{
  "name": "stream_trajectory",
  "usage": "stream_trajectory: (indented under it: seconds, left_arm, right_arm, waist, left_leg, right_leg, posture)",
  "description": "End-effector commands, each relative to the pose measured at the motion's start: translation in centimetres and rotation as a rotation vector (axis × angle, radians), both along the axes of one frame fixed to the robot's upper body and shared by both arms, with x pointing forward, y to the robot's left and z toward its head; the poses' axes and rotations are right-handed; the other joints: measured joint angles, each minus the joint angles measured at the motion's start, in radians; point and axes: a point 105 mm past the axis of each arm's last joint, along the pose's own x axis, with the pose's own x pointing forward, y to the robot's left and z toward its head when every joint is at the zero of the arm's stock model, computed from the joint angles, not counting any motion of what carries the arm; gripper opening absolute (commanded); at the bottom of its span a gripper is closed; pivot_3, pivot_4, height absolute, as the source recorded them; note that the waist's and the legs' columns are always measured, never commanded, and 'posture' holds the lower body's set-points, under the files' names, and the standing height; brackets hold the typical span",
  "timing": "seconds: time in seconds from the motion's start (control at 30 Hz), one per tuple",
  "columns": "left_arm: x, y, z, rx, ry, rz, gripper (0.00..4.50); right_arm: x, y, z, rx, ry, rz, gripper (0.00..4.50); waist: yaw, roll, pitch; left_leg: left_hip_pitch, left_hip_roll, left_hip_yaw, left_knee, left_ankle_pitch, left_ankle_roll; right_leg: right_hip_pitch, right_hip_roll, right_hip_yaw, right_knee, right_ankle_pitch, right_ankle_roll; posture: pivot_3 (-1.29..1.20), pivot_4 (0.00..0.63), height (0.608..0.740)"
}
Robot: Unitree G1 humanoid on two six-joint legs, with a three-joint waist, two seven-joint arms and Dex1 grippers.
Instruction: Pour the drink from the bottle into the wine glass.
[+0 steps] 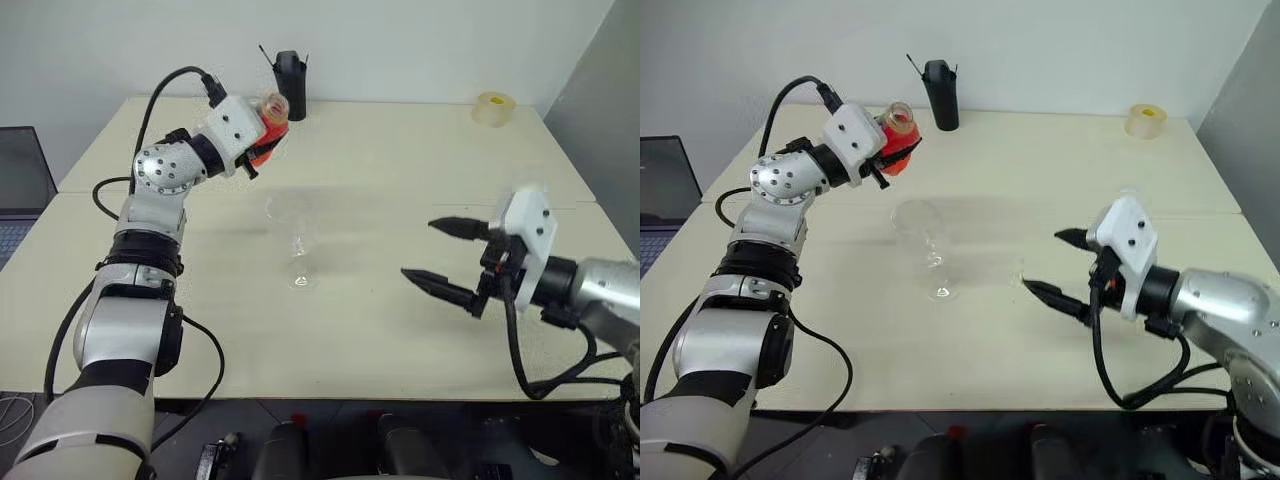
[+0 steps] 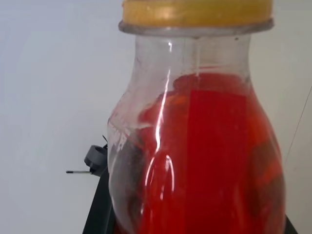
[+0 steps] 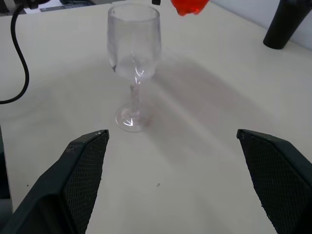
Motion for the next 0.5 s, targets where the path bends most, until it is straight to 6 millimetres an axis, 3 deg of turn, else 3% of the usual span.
stream_trajectory:
  seconds: [0.03, 0.2, 0.33, 0.5]
  left_arm:
    - [-1.1, -0.4, 3.6, 0.061, -0.224, -0.025, 1.24]
    - [-1.9, 0.0, 4.5, 0.111, -0.352, -0.026, 1.14]
    - [-2.9, -0.2, 3.8, 0.200, -0.432, -0.068, 1.14]
    - [-3.4, 0.4, 3.6, 0.176, -0.452, -0.072, 1.14]
  right_arm:
    - [-0.2, -0.1, 0.9, -0.007, -0.081, -0.027, 4.50]
    - [-0.1, 0.0, 0.7, -0.002, -0.079, -0.030, 4.50]
    - [0.1, 0.4, 0.6, 0.004, -0.078, -0.016, 4.50]
    - [0.6, 0.5, 0.8, 0.004, -0.081, -0.003, 4.50]
  waist:
    - [0.001, 0.000, 0.000]
    - [0.002, 0.000, 0.000]
    - [0.004, 0.000, 0.000]
    - [0.005, 0.000, 0.000]
  left_leg:
    - [0.000, 0.000, 0.000, 0.000, 0.000, 0.000]
    - [0.000, 0.000, 0.000, 0.000, 0.000, 0.000]
    - [0.000, 0.000, 0.000, 0.000, 0.000, 0.000]
    - [0.000, 0.000, 0.000, 0.000, 0.000, 0.000]
  right_leg:
    - [0.000, 0.000, 0.000, 0.000, 0.000, 0.000]
    - [0.000, 0.000, 0.000, -0.001, 0.000, 0.000]
    - [0.000, 0.000, 0.000, 0.000, 0.000, 0.000]
    - [0.000, -0.001, 0.000, 0.000, 0.000, 0.000]
  posture:
    - [0.00, 0.150, 0.740]
    - [0.00, 0.150, 0.740]
    - [0.00, 0.150, 0.740]
    - [0.00, 0.150, 0.740]
